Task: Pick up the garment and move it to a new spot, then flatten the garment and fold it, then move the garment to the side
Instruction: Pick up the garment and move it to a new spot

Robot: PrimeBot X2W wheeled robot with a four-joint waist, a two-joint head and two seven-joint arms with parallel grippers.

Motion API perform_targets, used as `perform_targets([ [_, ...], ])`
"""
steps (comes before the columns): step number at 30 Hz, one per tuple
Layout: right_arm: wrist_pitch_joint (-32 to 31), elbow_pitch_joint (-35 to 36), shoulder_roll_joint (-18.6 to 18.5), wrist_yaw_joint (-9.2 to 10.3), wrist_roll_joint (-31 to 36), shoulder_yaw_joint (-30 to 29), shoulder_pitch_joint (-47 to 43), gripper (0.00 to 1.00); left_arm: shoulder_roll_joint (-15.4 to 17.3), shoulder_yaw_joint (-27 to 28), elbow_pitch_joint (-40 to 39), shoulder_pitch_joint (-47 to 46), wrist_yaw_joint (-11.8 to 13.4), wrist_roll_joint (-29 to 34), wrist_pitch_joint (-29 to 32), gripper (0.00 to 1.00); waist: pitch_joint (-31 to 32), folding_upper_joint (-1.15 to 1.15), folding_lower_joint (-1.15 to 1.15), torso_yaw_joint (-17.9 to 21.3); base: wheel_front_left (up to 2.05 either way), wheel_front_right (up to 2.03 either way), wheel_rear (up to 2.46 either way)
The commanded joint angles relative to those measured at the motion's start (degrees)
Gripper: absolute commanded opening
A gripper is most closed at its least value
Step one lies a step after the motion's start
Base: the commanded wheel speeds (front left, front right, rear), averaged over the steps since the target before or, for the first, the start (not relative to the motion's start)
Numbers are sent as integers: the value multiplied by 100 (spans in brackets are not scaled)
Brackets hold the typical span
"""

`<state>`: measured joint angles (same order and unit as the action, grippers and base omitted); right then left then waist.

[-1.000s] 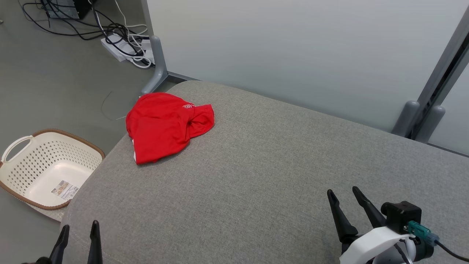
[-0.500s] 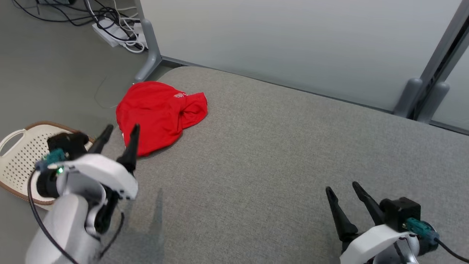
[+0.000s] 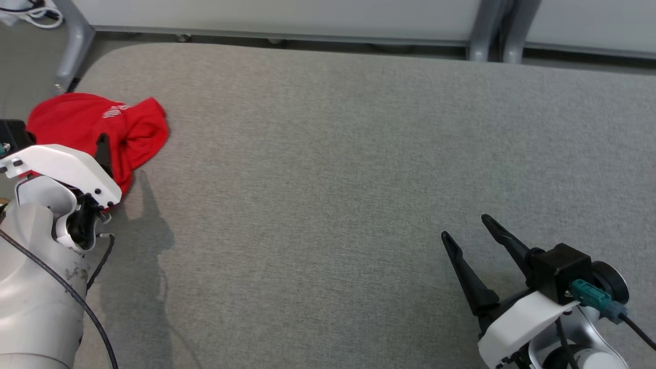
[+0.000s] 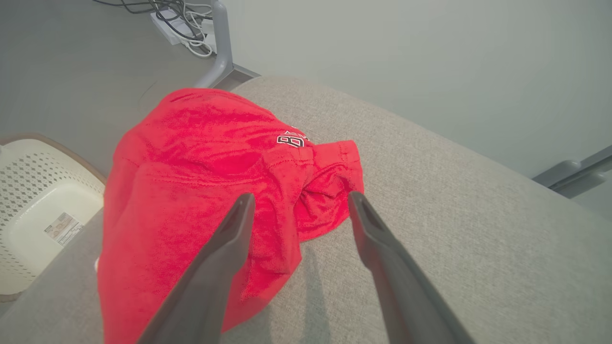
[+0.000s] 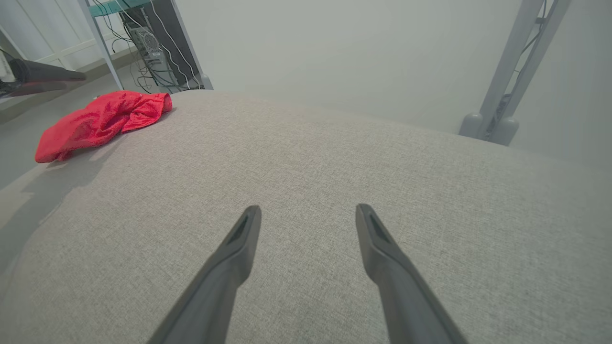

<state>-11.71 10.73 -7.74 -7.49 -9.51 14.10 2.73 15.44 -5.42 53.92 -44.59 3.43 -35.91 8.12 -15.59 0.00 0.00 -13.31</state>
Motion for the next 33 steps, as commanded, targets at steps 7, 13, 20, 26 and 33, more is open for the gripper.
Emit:
perform_targets([
  [7, -244, 695, -107, -2, 123, -110, -165, 100, 160, 33, 832, -653, 351, 28, 32, 100, -1005, 0, 0, 757, 0, 0, 0],
  [13, -331, 969, -72, -1, 185, -112, -274, 100, 118, 20, 1283, -908, 442, 16, -105, 100, -1242, 0, 0, 787, 0, 0, 0],
  [20, -370, 981, -68, -2, 187, -73, -223, 100, 118, -33, 1633, -1008, 157, 2, -388, 0, -1271, 0, 0, 786, 0, 0, 0],
  [26, -250, 760, -72, -1, 80, 64, -99, 100, 400, -129, 1804, -1226, -179, 98, -641, 0, -1024, 0, 0, 745, 0, 0, 0],
  [33, 89, 246, 89, -2, -170, 286, 115, 100, 891, -314, 1888, -1449, -594, 269, -960, 0, -414, 0, 0, 772, 0, 0, 0],
])
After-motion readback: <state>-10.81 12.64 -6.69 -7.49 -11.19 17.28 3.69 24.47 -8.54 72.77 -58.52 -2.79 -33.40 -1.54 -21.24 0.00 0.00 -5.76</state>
